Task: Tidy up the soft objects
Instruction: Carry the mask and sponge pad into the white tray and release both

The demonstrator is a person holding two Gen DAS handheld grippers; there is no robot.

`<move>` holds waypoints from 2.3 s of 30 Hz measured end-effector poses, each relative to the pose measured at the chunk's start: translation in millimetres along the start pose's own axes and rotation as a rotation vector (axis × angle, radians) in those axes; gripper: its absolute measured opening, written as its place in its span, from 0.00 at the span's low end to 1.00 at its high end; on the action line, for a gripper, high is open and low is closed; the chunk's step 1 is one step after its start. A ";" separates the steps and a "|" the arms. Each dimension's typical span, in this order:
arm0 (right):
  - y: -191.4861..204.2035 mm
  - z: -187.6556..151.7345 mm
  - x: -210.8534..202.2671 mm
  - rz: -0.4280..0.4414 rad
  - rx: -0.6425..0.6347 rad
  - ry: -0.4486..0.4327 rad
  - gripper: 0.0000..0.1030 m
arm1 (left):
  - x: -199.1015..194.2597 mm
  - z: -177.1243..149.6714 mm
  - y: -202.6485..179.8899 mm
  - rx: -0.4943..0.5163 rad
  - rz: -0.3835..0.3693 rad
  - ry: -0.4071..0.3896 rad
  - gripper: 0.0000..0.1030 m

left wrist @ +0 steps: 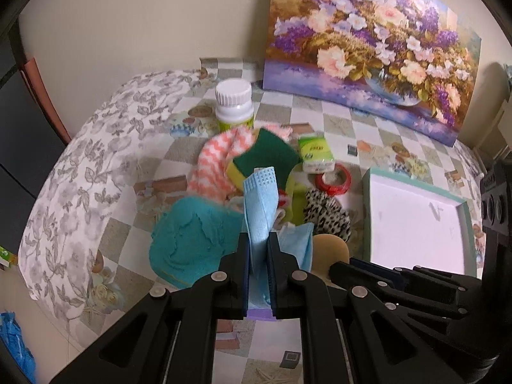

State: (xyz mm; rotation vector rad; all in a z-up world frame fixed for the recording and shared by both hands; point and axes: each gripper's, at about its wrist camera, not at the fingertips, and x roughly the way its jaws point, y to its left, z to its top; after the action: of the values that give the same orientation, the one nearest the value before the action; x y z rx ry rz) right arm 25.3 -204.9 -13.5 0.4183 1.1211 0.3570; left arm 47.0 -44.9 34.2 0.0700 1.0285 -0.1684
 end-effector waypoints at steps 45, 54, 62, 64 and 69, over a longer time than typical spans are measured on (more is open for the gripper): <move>-197.1 -29.4 -109.7 -0.519 0.466 -0.150 0.16 | 57.9 5.0 -221.2 0.286 -0.140 0.068 0.10; -194.3 -29.4 -114.9 -0.562 0.471 -0.135 0.19 | 80.0 -2.8 -212.3 0.258 -0.167 0.144 0.33; -171.7 -20.3 -132.7 -0.650 0.410 -0.163 0.62 | 62.5 12.8 -187.6 0.160 -0.184 0.095 0.79; -166.5 -18.2 -134.7 -0.677 0.392 -0.163 0.70 | 61.6 16.3 -178.6 0.133 -0.168 0.085 0.81; -160.5 -17.0 -133.8 -0.710 0.373 -0.156 0.90 | 62.1 22.8 -155.8 0.068 -0.113 0.061 0.91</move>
State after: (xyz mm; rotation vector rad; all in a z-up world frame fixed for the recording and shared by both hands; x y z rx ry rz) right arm -32.4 -405.5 6.2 0.3393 1.1084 -0.5064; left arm 70.8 -208.1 -4.0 0.0791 1.0879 -0.3061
